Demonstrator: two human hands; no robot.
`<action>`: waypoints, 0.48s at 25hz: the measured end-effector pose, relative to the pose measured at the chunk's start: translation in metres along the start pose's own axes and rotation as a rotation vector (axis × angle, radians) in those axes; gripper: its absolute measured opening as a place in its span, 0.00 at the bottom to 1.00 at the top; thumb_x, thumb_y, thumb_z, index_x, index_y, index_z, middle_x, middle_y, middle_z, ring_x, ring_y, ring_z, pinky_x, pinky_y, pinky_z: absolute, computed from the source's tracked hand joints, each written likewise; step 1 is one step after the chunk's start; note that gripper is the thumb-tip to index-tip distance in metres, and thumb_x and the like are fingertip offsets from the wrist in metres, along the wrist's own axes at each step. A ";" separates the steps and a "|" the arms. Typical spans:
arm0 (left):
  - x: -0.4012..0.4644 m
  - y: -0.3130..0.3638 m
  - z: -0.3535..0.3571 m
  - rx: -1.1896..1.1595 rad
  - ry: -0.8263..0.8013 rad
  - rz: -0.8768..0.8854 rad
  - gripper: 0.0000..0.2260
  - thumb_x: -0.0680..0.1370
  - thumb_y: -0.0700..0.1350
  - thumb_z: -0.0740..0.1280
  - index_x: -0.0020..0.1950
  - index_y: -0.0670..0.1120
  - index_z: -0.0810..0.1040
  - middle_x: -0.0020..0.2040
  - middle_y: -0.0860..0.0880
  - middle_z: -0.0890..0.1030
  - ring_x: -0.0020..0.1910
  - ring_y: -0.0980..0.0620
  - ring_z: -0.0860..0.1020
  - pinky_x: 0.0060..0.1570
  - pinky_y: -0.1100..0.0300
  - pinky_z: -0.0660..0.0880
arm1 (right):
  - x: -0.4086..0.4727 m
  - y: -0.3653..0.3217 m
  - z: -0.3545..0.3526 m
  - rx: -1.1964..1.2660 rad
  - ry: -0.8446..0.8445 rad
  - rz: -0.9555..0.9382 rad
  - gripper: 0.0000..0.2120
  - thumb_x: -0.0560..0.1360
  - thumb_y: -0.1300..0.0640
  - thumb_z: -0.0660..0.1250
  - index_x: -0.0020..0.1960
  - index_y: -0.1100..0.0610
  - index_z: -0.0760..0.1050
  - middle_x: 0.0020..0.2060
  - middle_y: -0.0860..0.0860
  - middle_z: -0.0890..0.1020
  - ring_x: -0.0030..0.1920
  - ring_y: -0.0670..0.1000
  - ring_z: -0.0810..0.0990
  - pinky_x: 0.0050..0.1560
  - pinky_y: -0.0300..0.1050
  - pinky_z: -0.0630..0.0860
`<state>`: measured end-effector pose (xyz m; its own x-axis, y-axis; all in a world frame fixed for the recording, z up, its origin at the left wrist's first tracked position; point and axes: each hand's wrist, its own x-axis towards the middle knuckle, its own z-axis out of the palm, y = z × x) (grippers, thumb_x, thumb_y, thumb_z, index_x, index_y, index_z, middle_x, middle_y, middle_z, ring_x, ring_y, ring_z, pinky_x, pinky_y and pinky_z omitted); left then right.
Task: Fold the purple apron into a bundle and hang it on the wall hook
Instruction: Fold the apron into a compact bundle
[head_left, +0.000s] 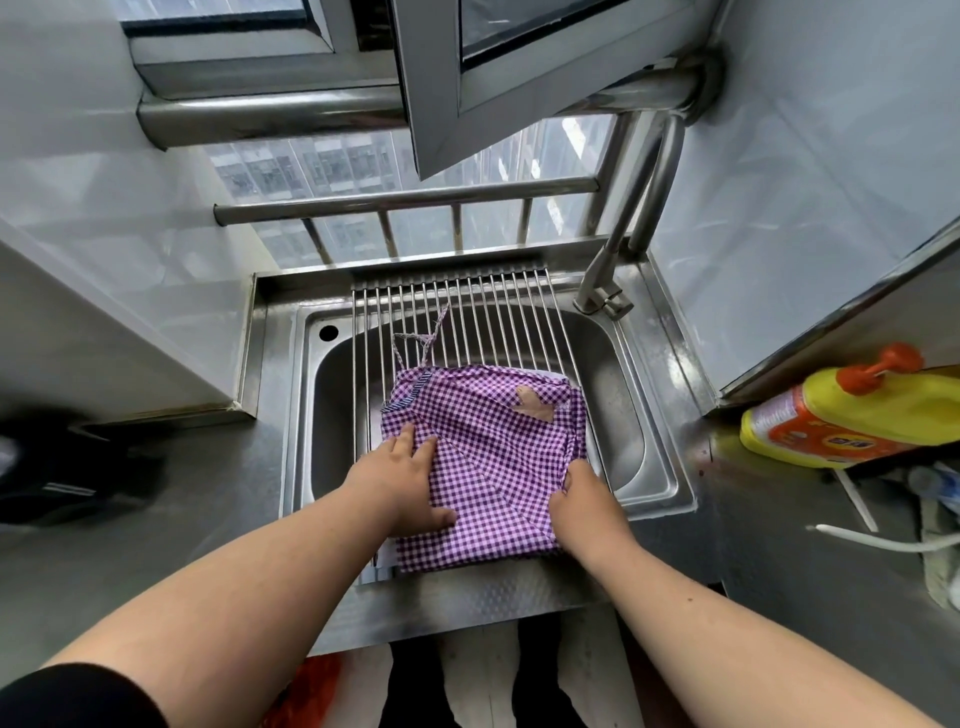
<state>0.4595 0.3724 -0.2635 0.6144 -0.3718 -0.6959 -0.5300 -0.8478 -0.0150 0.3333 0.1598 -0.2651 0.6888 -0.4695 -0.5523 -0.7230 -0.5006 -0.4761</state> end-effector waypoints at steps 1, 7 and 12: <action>0.003 -0.001 0.001 0.019 0.037 0.009 0.55 0.73 0.78 0.61 0.85 0.49 0.36 0.85 0.41 0.35 0.85 0.40 0.45 0.82 0.42 0.53 | 0.000 0.000 0.003 0.005 0.009 0.018 0.05 0.79 0.61 0.59 0.49 0.53 0.64 0.42 0.50 0.74 0.38 0.49 0.73 0.38 0.49 0.67; 0.027 -0.004 0.002 0.161 0.147 0.176 0.57 0.71 0.77 0.65 0.83 0.57 0.31 0.83 0.41 0.32 0.84 0.38 0.37 0.82 0.41 0.44 | -0.006 0.006 0.007 -0.408 0.094 -0.151 0.31 0.75 0.60 0.63 0.72 0.45 0.53 0.73 0.50 0.57 0.74 0.55 0.60 0.78 0.56 0.55; 0.047 -0.008 0.003 0.206 0.086 0.230 0.58 0.69 0.78 0.67 0.85 0.58 0.37 0.83 0.39 0.33 0.83 0.35 0.38 0.82 0.38 0.48 | 0.020 -0.038 0.033 -0.649 -0.063 -0.772 0.37 0.75 0.55 0.63 0.82 0.44 0.60 0.83 0.49 0.63 0.82 0.54 0.62 0.82 0.59 0.58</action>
<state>0.4913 0.3625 -0.2983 0.5074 -0.5825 -0.6350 -0.7623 -0.6471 -0.0154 0.3727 0.1933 -0.2803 0.9384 0.1802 -0.2949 0.1011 -0.9591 -0.2644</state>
